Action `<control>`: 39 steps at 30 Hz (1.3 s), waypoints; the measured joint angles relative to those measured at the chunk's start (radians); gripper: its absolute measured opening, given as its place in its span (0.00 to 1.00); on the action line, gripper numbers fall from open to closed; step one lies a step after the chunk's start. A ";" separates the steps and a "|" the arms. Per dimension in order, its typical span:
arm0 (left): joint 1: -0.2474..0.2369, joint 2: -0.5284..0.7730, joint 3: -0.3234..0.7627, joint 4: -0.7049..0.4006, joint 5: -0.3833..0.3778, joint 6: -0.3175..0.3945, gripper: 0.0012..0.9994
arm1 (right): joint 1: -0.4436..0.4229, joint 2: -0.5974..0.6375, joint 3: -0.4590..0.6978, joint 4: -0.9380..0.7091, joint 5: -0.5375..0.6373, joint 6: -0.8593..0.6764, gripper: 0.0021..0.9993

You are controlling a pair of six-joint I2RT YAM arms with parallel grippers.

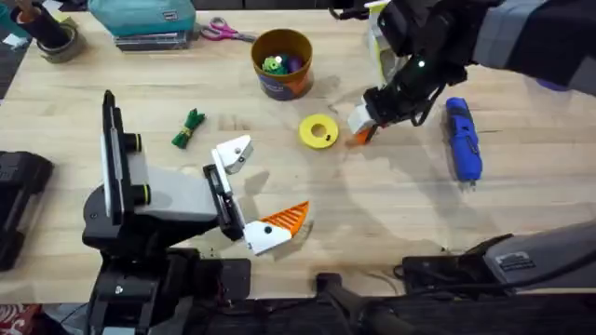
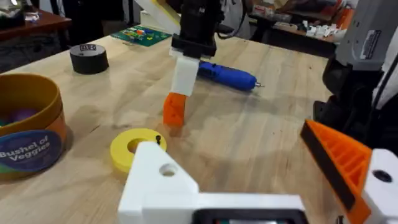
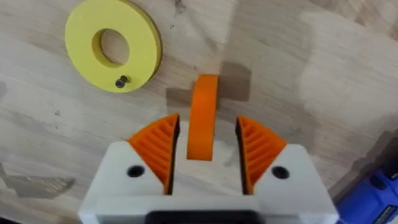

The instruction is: Pick up the gripper from the table and insert it into the empty holder that is missing its gripper. Then pick up a screw, insert it into the mounting hole, and use the screwdriver to tighten it. Finally, clean up the table by picking up the vegetable and placing it into the bucket.

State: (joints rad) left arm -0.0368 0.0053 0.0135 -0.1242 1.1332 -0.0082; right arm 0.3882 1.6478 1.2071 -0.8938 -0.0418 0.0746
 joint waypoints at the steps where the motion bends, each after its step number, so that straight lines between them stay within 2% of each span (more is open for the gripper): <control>1: 0.000 0.000 0.000 0.000 0.000 0.000 0.99 | 0.000 0.000 0.000 0.001 0.000 0.000 0.50; 3: 0.000 0.000 0.000 0.000 0.000 0.000 0.99 | 0.000 0.000 0.000 0.004 0.000 0.000 0.35; 6: 0.000 0.000 0.000 0.000 0.000 0.000 0.99 | 0.000 0.000 0.000 0.012 0.000 0.003 0.03; 7: 0.000 0.000 0.000 0.000 0.000 0.000 0.99 | 0.000 0.000 0.000 0.012 0.000 0.005 0.01; 19: 0.000 0.000 0.000 0.000 0.000 0.000 0.99 | 0.000 -0.001 0.009 -0.023 0.000 0.004 0.01; 22: 0.000 0.000 0.000 0.000 0.000 0.000 0.99 | 0.000 -0.001 0.053 -0.095 0.000 0.004 0.01; 26: 0.000 0.000 0.000 0.000 0.000 0.000 0.99 | 0.000 -0.008 0.170 -0.160 0.000 0.004 0.01; 30: 0.000 0.000 0.000 0.000 0.000 0.000 0.99 | 0.000 -0.082 0.221 -0.169 0.000 0.004 0.01; 39: 0.000 0.000 0.000 0.000 0.000 0.000 0.99 | -0.007 -0.274 0.231 -0.172 -0.015 0.035 0.01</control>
State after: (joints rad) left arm -0.0368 0.0053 0.0135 -0.1242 1.1332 -0.0082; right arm 0.3814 1.3738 1.4384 -1.0656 -0.0563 0.1097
